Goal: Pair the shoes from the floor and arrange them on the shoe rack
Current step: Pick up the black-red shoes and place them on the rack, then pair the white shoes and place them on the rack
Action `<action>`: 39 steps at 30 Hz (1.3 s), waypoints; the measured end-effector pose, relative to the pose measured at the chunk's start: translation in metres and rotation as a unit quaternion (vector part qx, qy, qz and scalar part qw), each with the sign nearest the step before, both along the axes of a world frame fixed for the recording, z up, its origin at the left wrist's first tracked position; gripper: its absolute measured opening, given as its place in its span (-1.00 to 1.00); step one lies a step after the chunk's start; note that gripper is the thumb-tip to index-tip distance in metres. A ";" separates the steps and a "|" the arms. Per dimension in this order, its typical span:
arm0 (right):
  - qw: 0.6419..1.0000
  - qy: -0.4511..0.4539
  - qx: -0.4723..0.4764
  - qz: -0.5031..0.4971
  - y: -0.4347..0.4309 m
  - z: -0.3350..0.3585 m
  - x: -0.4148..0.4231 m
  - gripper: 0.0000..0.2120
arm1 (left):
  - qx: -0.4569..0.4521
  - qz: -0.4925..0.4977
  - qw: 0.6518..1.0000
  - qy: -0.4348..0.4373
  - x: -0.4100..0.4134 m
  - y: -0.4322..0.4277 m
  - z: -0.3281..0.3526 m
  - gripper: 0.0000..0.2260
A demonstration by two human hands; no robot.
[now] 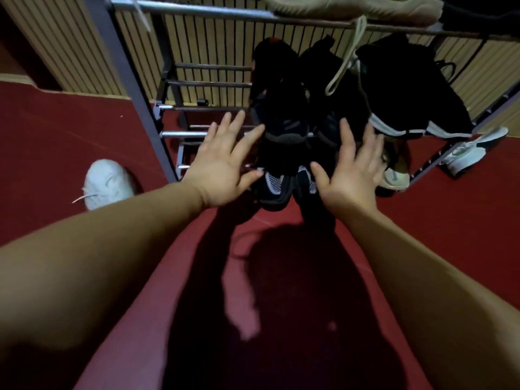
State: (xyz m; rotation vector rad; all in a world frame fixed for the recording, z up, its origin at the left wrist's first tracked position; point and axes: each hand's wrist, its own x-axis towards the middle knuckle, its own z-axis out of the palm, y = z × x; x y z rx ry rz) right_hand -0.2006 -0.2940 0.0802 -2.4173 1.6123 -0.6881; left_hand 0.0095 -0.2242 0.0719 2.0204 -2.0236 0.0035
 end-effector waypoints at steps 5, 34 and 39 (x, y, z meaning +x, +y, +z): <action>0.956 0.119 -0.231 0.137 0.026 -0.014 0.019 -0.33 | 0.085 -0.010 0.989 -0.119 0.042 0.090 -0.070 -0.37; 0.935 0.290 0.072 0.189 0.090 -0.041 0.011 -0.39 | 0.335 0.132 0.931 0.062 -0.066 0.193 -0.095 -0.54; 0.932 0.313 0.099 0.150 0.084 -0.020 -0.033 -0.35 | 0.451 0.136 0.866 0.165 -0.116 0.191 -0.063 -0.42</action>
